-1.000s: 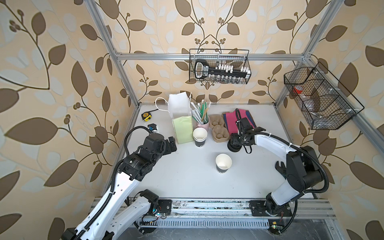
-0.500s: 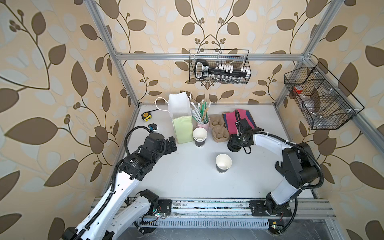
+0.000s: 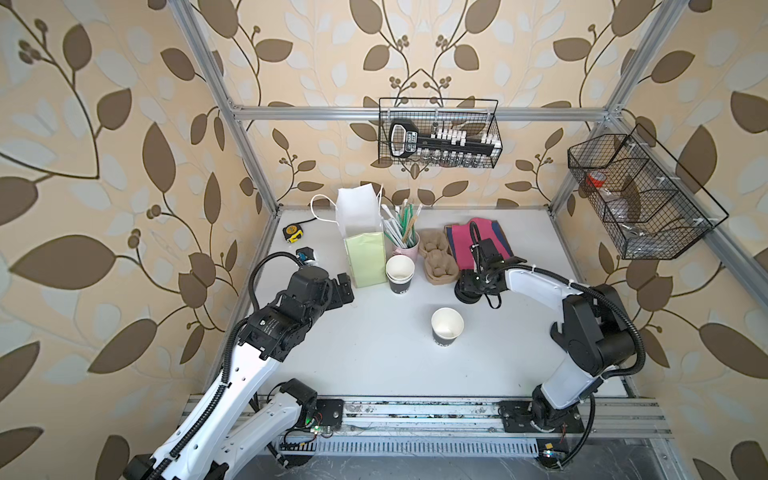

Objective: Pack a coffee takeout order
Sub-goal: Pick up the lid from the lid.

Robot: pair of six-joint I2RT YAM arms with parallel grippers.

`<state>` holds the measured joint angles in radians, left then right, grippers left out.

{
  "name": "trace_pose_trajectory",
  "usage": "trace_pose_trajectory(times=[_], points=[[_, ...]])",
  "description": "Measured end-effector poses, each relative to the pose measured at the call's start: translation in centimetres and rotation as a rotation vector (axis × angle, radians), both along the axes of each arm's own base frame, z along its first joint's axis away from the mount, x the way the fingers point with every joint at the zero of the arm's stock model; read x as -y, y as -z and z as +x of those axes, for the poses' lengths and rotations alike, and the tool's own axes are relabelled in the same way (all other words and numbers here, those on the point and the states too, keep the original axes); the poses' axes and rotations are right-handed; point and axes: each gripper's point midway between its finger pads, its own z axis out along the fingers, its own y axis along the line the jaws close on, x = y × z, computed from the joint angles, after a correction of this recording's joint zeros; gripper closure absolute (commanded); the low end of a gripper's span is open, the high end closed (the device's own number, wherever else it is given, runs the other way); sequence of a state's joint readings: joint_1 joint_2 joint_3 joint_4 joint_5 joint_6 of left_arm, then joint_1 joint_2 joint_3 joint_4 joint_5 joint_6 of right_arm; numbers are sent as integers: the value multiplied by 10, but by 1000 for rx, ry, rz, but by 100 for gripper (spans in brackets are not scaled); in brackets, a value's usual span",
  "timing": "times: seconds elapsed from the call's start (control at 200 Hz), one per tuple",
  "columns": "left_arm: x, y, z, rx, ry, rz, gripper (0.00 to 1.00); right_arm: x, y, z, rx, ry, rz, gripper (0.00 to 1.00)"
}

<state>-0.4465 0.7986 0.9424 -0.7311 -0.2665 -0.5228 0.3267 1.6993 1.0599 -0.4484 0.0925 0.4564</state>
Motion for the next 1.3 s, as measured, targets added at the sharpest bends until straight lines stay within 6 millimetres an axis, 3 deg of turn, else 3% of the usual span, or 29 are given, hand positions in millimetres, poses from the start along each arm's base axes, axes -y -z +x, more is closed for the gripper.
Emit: trace_pose_trajectory(times=[0.36, 0.65, 1.015, 1.3], points=[[0, 0, 0, 0, 0, 0, 1, 1, -3, -3, 11, 2, 4, 31], [0, 0, 0, -1, 1, 0, 1, 3, -29, -10, 71, 8, 25, 32], [5, 6, 1, -26, 18, -2, 1, 3, -21, -20, 60, 0, 57, 33], [14, 14, 2, -64, 67, -4, 1, 4, -38, -20, 122, 0, 130, 34]])
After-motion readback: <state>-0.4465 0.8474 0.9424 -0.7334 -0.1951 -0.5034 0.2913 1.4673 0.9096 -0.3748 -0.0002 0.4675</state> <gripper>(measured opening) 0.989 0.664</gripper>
